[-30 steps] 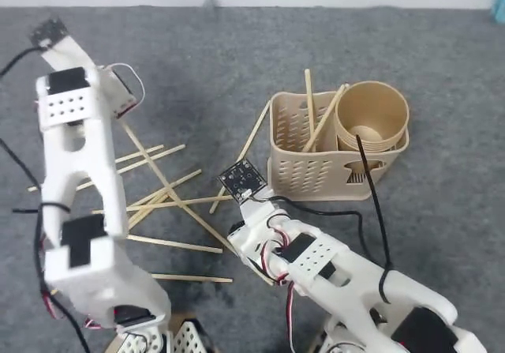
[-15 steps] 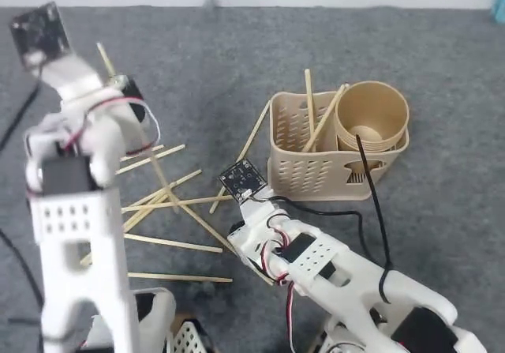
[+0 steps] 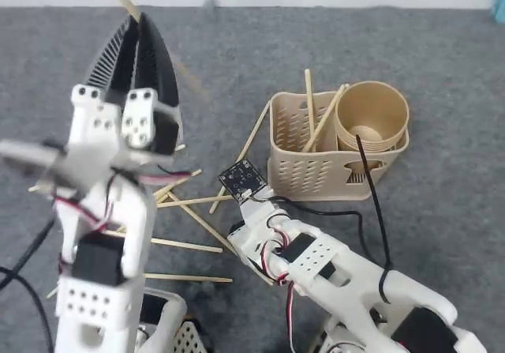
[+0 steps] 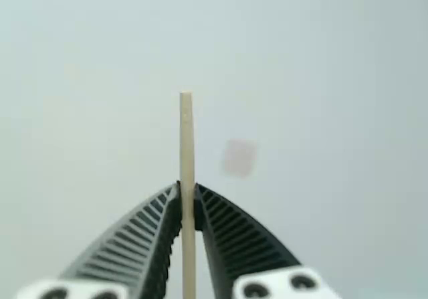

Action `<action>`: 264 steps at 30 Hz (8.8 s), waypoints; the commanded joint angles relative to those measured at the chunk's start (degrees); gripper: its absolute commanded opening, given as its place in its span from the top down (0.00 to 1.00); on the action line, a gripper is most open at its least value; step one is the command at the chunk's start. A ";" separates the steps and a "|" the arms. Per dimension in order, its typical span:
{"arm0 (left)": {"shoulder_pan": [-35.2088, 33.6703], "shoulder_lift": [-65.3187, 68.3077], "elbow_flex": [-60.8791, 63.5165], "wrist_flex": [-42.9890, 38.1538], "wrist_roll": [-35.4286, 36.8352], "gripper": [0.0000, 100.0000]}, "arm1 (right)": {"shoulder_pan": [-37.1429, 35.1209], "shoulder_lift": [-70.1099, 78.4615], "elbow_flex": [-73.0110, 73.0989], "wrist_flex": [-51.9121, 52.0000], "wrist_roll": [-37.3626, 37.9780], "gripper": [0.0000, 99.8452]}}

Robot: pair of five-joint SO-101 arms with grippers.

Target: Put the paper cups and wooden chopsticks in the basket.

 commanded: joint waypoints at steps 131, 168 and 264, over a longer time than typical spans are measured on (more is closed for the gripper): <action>-24.00 88.62 -37.93 50.99 -57.41 0.87 | 0.75 -0.22 -3.69 0.22 0.79 0.99; -23.65 78.95 -48.92 60.40 -48.62 0.99 | 0.75 -0.22 -3.69 0.22 0.79 0.99; 16.35 11.96 5.05 4.92 -3.96 0.84 | 1.63 -0.22 -3.78 0.22 0.79 0.99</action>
